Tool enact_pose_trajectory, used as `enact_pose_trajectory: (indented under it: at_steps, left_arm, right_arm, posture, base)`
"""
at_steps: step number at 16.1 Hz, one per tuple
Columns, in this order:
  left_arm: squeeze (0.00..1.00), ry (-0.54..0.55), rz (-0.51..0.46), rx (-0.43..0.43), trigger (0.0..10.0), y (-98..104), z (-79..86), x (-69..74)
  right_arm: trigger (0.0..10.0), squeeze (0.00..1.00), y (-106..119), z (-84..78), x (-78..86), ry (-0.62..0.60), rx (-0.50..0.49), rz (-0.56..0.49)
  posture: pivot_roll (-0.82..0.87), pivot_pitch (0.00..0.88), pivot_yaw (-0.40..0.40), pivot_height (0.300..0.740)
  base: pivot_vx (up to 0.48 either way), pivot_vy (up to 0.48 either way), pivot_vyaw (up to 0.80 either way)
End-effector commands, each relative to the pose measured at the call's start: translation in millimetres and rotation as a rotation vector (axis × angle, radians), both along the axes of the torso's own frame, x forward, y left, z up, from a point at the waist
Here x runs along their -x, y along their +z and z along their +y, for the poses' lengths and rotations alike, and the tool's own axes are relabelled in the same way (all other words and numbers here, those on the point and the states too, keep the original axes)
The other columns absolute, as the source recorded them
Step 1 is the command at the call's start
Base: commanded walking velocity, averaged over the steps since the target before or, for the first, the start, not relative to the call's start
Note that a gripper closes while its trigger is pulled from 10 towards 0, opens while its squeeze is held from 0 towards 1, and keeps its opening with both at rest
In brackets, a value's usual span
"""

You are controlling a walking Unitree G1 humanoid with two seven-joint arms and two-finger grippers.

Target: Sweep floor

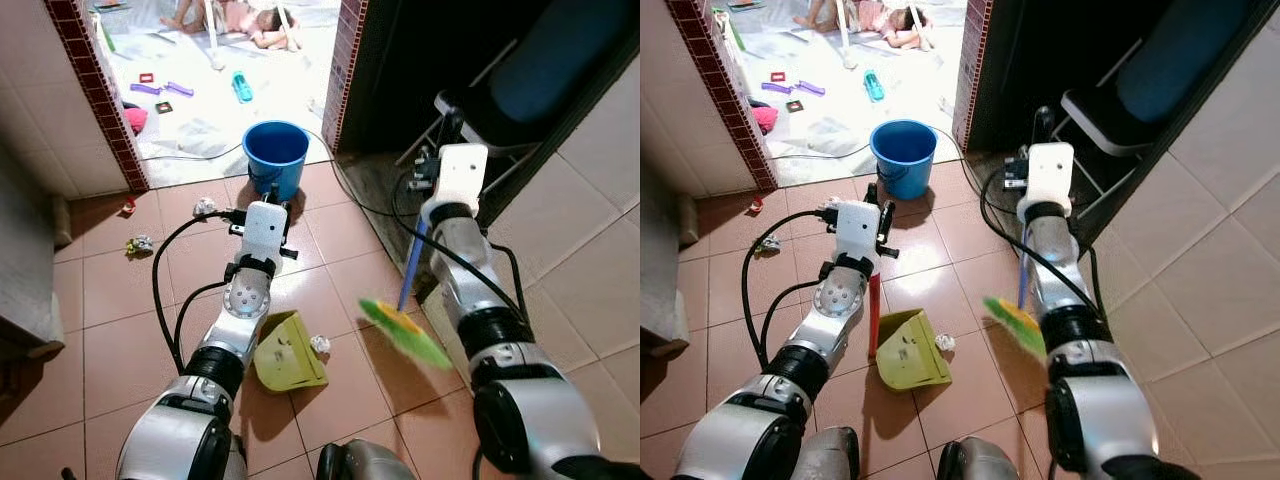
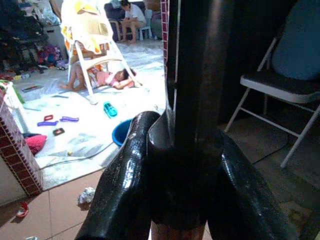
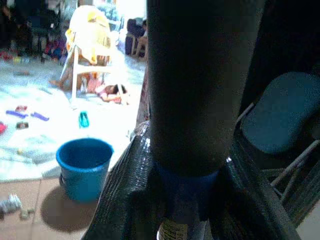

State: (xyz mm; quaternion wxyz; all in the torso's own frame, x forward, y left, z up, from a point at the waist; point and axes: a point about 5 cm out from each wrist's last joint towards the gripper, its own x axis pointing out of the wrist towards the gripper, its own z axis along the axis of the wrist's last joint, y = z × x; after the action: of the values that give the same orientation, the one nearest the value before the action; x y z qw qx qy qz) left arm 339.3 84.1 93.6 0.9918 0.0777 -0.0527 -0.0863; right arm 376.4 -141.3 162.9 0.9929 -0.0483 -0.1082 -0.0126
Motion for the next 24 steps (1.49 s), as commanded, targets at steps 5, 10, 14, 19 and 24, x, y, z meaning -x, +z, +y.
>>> enact_pose_trajectory:
  at_steps: [5, 10, 14, 19, 24]
  left_arm:
    - [0.0, -0.021, 0.113, 0.104, 10.0, -17.4, -3.0, 4.0]
    - [0.0, -0.03, 0.145, 0.132, 10.0, -20.1, -4.3, 3.2]
    - [0.0, -0.03, 0.16, 0.142, 10.0, -21.2, -4.6, 2.4]
    - [0.0, -0.012, 0.171, 0.144, 10.0, -22.1, -2.5, 1.4]
    - [0.0, 0.038, 0.168, 0.158, 10.0, -19.6, 6.5, -2.3]
  right_arm:
    - [10.0, 0.0, 1.2, 43.3, -1.0, 0.131, -0.216, 0.023]
    - [10.0, 0.0, 3.8, 51.4, -5.9, 0.163, -0.467, 0.116]
    - [10.0, 0.0, 43.1, 47.2, -15.4, 0.234, -0.505, 0.028]
    - [10.0, 0.0, 68.4, 23.8, -18.2, 0.258, -0.291, -0.097]
    - [10.0, 0.0, 52.9, -16.2, -11.1, 0.153, -0.112, -0.104]
  posture:
    - [-0.07, 0.091, -0.093, 0.74]
    - [-0.07, 0.089, -0.094, 0.74]
    - [-0.09, 0.083, -0.096, 0.74]
    - [-0.09, 0.079, -0.096, 0.74]
    - [-0.1, 0.072, -0.094, 0.74]
  base:
    - [0.0, 0.0, 0.0]
    - [0.0, 0.0, 0.0]
    - [0.0, 0.0, 0.0]
    - [0.0, 0.0, 0.0]
    - [0.0, 0.0, 0.0]
